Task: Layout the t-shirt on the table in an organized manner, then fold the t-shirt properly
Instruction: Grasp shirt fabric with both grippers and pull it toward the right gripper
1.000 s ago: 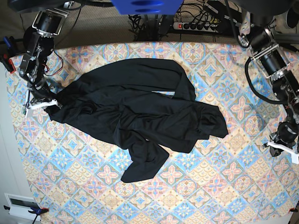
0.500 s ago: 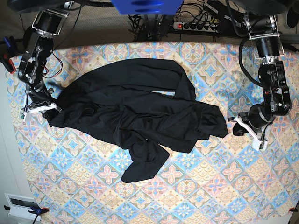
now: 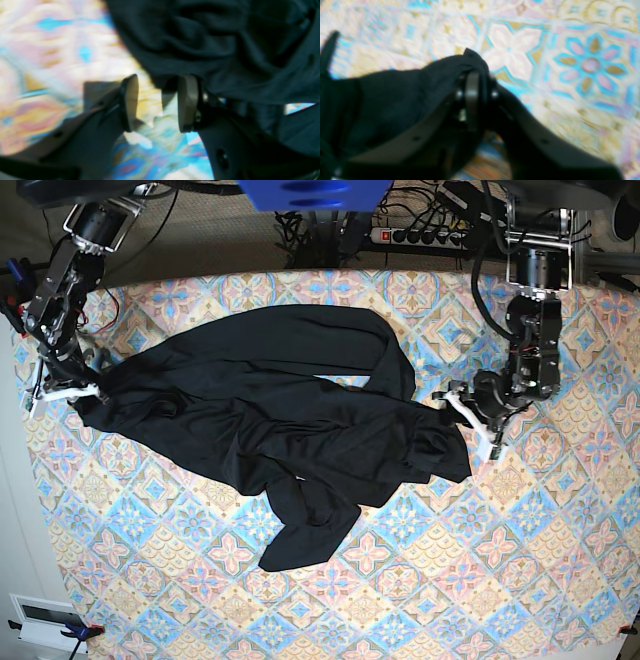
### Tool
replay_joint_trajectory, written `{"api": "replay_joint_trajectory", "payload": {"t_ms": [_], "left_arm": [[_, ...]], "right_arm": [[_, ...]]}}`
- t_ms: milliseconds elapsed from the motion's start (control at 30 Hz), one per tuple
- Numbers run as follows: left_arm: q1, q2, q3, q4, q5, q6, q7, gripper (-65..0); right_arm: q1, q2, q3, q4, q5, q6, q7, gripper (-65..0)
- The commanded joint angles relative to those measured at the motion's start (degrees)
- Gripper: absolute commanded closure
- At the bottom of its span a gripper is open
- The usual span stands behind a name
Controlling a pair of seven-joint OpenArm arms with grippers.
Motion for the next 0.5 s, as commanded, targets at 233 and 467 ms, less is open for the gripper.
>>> {"api": "replay_joint_trajectory", "payload": {"t_ms": [233, 467], "left_arm": [[-1.07, 4.31, 0.21, 0.61, 6.94, -0.35, -1.26, -11.4], [-0.46, 4.22, -0.05, 0.78, 7.82, -0.70, -1.26, 0.0]], "right_arm": [[0.31, -0.06, -0.81, 10.93, -6.67, 0.21, 0.62, -20.9], [0.31, 0.03, -16.81, 16.21, -7.11, 0.30, 0.71, -21.1]]}}
